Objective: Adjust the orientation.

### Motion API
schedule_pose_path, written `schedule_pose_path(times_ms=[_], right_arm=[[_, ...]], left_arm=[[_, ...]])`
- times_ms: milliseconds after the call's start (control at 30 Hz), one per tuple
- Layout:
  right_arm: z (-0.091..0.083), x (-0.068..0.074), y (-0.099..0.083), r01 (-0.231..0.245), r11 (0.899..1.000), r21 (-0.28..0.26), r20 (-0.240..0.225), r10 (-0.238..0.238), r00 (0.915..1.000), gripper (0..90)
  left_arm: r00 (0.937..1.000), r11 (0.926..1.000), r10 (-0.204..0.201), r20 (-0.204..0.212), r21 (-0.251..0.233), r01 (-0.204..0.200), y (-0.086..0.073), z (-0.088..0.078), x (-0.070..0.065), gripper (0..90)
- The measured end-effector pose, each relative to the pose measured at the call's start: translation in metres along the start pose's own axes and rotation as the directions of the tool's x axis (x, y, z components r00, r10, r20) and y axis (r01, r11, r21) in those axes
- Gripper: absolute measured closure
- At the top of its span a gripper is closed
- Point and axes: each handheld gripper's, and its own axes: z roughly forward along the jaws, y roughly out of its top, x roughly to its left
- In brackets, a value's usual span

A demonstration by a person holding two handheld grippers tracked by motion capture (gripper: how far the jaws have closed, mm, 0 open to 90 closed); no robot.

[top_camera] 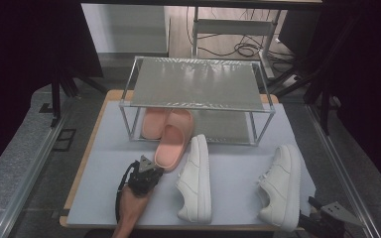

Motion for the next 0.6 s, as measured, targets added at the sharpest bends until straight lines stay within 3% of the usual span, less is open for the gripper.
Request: schedule_pose_path(times_ms=[600], right_arm=[[0.0,0.0,0.0,0.0,1.0,-0.001,0.0,0.0,1.0,26.1]], left_arm=[[0.9997,0.9987,-0.008,-0.022,-0.051,0.007,0.03,0.011,0.004,89.5]])
